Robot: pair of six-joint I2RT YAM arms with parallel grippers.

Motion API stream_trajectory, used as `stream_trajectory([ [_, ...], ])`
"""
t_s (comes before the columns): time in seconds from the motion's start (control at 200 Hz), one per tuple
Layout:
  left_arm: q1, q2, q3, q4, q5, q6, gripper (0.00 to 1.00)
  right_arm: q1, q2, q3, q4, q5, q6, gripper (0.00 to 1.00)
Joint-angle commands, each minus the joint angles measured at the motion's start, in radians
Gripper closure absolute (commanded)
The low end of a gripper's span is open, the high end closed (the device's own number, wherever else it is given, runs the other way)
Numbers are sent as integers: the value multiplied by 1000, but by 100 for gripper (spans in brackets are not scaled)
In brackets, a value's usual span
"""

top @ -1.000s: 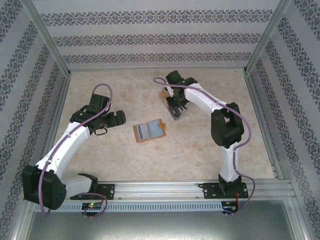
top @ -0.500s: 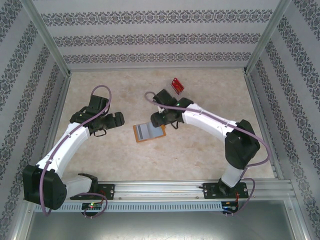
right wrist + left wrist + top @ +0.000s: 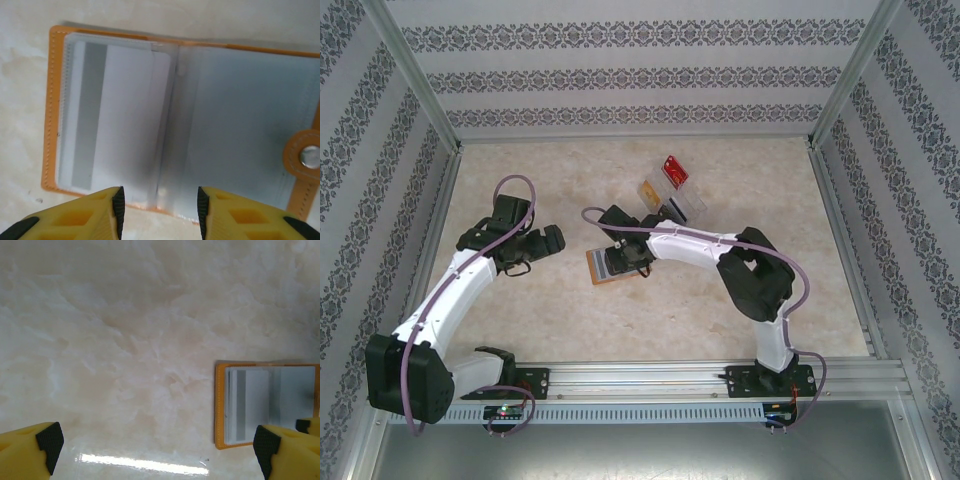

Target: Take the credit cards out of the card holder

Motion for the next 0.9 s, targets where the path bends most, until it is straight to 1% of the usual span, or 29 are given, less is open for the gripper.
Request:
stream_trajectory([
  [0.0, 15, 4, -20, 48, 55, -45, 1, 10, 37, 57, -1, 10, 18, 56],
  [0.175, 16, 42, -34, 90, 128, -70, 1, 8, 95, 94, -23, 23, 21, 60],
  [0.335, 15, 75, -48, 133, 201, -91, 0, 5, 114, 84, -27, 29, 26, 62],
  [0.47, 15, 107, -65, 186, 272, -111, 0, -1, 118, 58, -19, 28, 29, 68],
  [0.555, 14, 134, -73, 222, 325, -123, 3, -5, 120, 41, -12, 25, 34, 72],
  [0.61, 13, 154, -75, 243, 358, -133, 7, -9, 119, 26, -7, 29, 35, 73],
  [0.689, 13, 182, -85, 281, 406, -147, 16, -14, 114, 6, 2, 28, 39, 75],
  [0.894, -6, 259, -99, 378, 502, -186, 40, -31, 93, -52, 59, -14, 56, 77],
])
